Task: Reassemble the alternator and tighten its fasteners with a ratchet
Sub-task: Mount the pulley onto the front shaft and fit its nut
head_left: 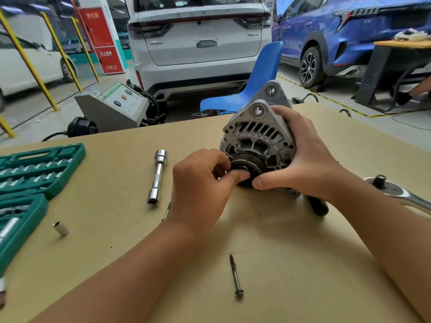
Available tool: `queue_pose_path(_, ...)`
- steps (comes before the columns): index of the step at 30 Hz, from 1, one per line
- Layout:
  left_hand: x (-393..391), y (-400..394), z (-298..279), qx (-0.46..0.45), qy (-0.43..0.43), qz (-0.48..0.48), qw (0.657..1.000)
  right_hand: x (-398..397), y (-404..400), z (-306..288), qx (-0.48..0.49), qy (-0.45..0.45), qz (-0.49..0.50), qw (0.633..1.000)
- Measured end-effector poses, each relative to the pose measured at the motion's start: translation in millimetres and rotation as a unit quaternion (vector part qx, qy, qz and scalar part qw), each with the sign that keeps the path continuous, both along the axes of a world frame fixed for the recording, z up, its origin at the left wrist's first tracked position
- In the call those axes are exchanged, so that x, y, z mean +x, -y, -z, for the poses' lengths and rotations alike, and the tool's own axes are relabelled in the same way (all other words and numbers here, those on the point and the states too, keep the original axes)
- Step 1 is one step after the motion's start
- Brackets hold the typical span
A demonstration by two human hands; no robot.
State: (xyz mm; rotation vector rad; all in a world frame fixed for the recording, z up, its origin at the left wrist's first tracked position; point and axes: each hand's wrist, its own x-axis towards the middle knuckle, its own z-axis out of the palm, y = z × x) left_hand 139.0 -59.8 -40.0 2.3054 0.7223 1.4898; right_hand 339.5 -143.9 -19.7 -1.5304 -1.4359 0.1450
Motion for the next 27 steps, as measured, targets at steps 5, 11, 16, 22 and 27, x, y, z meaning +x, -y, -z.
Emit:
queue_pose_path(5, 3, 6, 0, -0.061, -0.004, 0.005, 0.998, 2, 1, 1, -0.005, -0.003, -0.004, 1.000)
queue_pose_path(11, 5, 5, -1, -0.103, 0.013, -0.027, 0.994, 1, -1, 0, -0.005, -0.004, -0.006, 1.000)
queue_pose_path(16, 4, 6, -6, 0.010, -0.012, -0.038, 0.999, 2, -1, 1, -0.006, -0.003, -0.007, 1.000)
queue_pose_path(22, -3, 8, 3, 0.198, -0.085, -0.035, 0.976, 3, 2, 0, -0.010, -0.002, -0.010, 1.000)
queue_pose_path(27, -3, 11, 9, 0.175, -0.110, -0.036, 0.978, 3, 3, -2, -0.016, -0.008, -0.012, 1.000)
